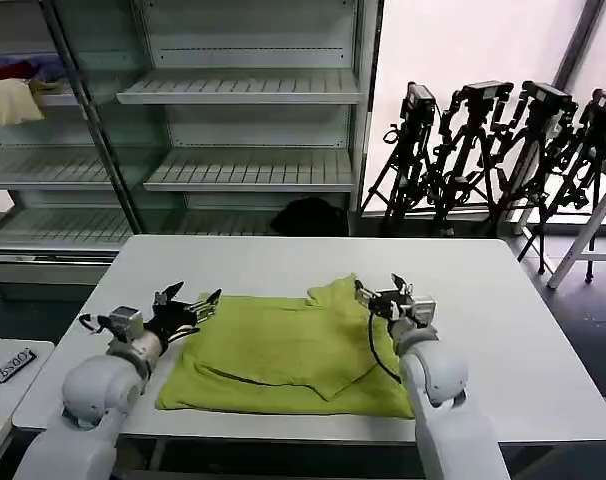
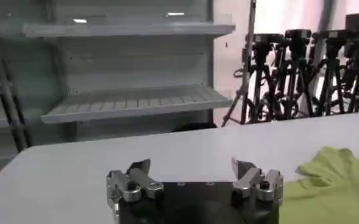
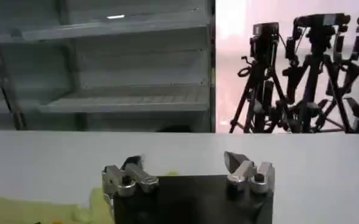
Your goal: Fold and organize the clothes.
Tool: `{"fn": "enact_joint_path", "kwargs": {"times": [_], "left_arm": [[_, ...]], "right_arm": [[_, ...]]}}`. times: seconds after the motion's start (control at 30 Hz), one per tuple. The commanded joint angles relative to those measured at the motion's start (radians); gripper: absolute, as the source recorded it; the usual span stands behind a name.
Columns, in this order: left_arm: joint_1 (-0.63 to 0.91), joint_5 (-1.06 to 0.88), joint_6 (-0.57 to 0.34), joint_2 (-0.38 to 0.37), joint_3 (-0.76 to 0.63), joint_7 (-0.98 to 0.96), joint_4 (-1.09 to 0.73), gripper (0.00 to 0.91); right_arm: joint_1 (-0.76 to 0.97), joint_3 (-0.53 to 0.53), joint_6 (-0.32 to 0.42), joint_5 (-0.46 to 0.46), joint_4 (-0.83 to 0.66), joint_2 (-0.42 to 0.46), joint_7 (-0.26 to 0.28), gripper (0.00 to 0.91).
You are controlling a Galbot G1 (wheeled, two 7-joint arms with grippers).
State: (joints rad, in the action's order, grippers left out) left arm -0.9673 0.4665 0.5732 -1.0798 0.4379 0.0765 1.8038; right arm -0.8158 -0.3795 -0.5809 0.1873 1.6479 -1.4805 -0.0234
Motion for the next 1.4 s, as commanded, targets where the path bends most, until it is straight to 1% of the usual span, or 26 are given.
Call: {"fn": "enact_joint_path", "kwargs": {"times": [0.03,0.27,0.43,0.73,0.97,1.03,1.13,1.17,1.2,1.23,1.27,1.3,1.33,1.37,1.4], "left_arm": [[0.201,-0.062,0.008,0.008,-0.119,0.043,-0.260,0.907],[0.207,-0.126,0.008,0.011,-0.128,0.080,-0.320,0.907],[0.168,-0.126,0.008,0.038,-0.111,0.109,-0.298,0.907],[0.126,-0.113,0.008,0.053,-0.082,0.111,-0.262,0.907],[0.113,-0.114,0.007,0.041,-0.077,0.119,-0.261,0.907],[0.114,-0.118,0.007,0.034,-0.078,0.118,-0.265,0.877],[0.116,-0.121,0.007,0.026,-0.078,0.117,-0.272,0.867],[0.118,-0.121,0.007,0.025,-0.079,0.117,-0.273,0.856],[0.119,-0.121,0.007,0.023,-0.079,0.116,-0.275,0.856],[0.120,-0.121,0.006,0.021,-0.079,0.116,-0.276,0.846],[0.121,-0.121,0.007,0.020,-0.079,0.114,-0.278,0.836],[0.122,-0.121,0.006,0.018,-0.079,0.114,-0.278,0.836],[0.122,-0.121,0.006,0.018,-0.079,0.113,-0.279,0.816],[0.122,-0.121,0.006,0.016,-0.079,0.113,-0.278,0.816],[0.122,-0.121,0.006,0.016,-0.079,0.113,-0.278,0.816]], "right_arm": [[0.120,0.012,-0.002,-0.047,-0.202,-0.032,0.009,0.907],[0.111,0.009,-0.002,-0.078,-0.215,-0.042,0.020,0.907],[0.101,0.011,-0.002,-0.081,-0.199,-0.038,0.026,0.907],[0.086,0.014,-0.002,-0.093,-0.181,-0.037,0.029,0.907],[0.073,0.014,-0.002,-0.115,-0.179,-0.043,0.035,0.907],[0.067,0.013,-0.002,-0.127,-0.182,-0.043,0.038,0.887],[0.065,0.012,-0.001,-0.135,-0.184,-0.043,0.041,0.867],[0.065,0.012,-0.001,-0.136,-0.185,-0.042,0.041,0.826],[0.066,0.013,-0.001,-0.138,-0.187,-0.043,0.041,0.806],[0.066,0.013,-0.001,-0.141,-0.189,-0.043,0.042,0.756],[0.067,0.014,-0.001,-0.144,-0.190,-0.043,0.042,0.756],[0.067,0.015,-0.001,-0.144,-0.190,-0.043,0.042,0.685],[0.067,0.016,-0.001,-0.147,-0.190,-0.043,0.044,0.625],[0.067,0.017,-0.002,-0.150,-0.191,-0.043,0.046,0.615],[0.067,0.019,-0.002,-0.152,-0.192,-0.043,0.047,0.564]]}}
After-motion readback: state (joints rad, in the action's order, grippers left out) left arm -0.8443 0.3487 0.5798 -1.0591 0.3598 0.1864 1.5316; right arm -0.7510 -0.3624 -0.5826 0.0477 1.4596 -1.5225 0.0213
